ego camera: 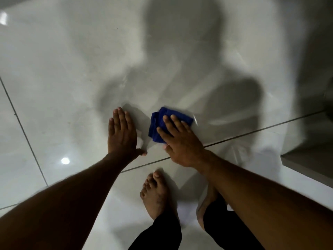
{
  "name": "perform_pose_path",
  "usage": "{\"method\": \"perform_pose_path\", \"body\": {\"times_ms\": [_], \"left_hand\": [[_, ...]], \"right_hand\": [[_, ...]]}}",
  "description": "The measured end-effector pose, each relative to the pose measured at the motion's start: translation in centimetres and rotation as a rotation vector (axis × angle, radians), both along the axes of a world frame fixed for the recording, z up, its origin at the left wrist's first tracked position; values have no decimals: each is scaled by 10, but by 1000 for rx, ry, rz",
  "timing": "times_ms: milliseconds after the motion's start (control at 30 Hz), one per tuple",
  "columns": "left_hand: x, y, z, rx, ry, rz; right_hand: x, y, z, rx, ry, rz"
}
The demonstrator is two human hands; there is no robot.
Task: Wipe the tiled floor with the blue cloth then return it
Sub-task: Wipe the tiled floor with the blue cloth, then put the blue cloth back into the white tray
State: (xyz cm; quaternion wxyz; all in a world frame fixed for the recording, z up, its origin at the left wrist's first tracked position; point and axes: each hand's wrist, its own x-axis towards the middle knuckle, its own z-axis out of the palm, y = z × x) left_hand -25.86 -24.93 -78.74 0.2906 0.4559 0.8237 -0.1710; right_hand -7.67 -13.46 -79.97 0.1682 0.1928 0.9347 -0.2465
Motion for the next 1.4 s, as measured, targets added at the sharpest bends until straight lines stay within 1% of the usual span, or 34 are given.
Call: {"method": "perform_pose_path", "body": {"times_ms": [67,100,167,200,300,367,400,467,533,600,633,700,767,800,833,867,933,1000,1067,1167,1233,1333,1400], "left_hand": [[6,-1,3,0,8,18],[9,-2,5,-4,15,32],[16,0,8,-12,30,51],[19,1,9,-18,33,57],[28,7,17,-5,-7,149],[32,12,33,18,-81,294],[33,15,45,38,-118,387],[35,24,77,62,-198,603],[29,38,129,74,-332,842],[20,52,197,103,-519,1059],[19,55,233,137,-653,1135],[10,60,324,245,-982,1250],[2,61,409,343,-1284,1294],[1,62,451,385,-1349,1292],[-2,66,502,430,-1342,1264],[-2,70,545,480,-1313,1230],[7,80,634,536,-1238,1143],[22,92,704,585,-1202,1066],[39,104,761,657,-1154,955],[55,124,809,785,-1043,773],[64,135,829,845,-991,645],[77,150,847,867,-937,510],[87,161,853,866,-896,398]], "right_hand": [[-7,13,10,-9,57,-147],[-10,21,13,38,67,-253],[-15,33,14,126,-7,-455],[-18,37,14,120,-78,-498],[-35,42,16,-27,-252,-596],[-45,44,28,-195,-319,-711],[-48,44,39,-259,-331,-737],[-54,40,75,-376,-271,-779],[-56,37,139,-494,-163,-826],[-56,37,224,-551,-34,-862],[-54,37,266,-562,30,-881],[-46,43,365,-602,144,-931],[-33,49,458,-663,225,-983],[-25,53,500,-699,263,-984],[-19,61,552,-727,313,-978],[-12,68,593,-724,335,-973],[4,78,679,-642,359,-966],[17,88,743,-596,399,-969],[31,93,794,-546,488,-1011],[47,99,841,-468,613,-1052],[60,101,857,-372,667,-1078],[77,100,871,-225,714,-1113],[90,99,876,-168,749,-1135]]}}
